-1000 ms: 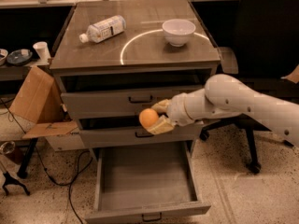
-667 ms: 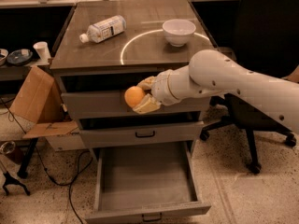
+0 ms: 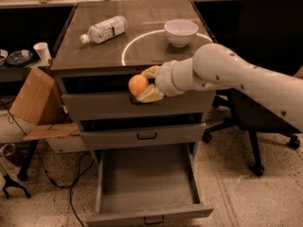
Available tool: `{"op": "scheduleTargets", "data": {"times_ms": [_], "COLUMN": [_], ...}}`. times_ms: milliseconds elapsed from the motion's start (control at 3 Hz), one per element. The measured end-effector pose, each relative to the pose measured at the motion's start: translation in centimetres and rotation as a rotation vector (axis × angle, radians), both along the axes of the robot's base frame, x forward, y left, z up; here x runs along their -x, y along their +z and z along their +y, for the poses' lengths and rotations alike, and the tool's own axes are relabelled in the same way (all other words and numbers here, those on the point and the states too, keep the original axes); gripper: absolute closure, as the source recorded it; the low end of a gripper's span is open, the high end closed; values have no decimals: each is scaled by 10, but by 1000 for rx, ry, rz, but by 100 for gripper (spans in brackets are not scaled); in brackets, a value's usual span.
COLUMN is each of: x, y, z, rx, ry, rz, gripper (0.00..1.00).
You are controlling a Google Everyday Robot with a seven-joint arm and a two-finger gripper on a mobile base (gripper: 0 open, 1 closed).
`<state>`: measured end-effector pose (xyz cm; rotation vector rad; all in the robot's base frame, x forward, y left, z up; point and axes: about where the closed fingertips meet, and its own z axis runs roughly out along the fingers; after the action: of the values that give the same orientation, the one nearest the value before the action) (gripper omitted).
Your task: Pick orange from bottom drawer and place on counter
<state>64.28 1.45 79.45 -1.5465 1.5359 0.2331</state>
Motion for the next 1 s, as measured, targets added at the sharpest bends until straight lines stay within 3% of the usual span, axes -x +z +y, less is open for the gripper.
{"op": "scheduleTargets", "data": {"times_ms": [333,1000], "x": [-39,-118], "y": [34,73], "z": [-1,-7], "rx": [11,-31], "ry": [-17,-63], "rz": [-87,-132], "gripper": [100,100]}}
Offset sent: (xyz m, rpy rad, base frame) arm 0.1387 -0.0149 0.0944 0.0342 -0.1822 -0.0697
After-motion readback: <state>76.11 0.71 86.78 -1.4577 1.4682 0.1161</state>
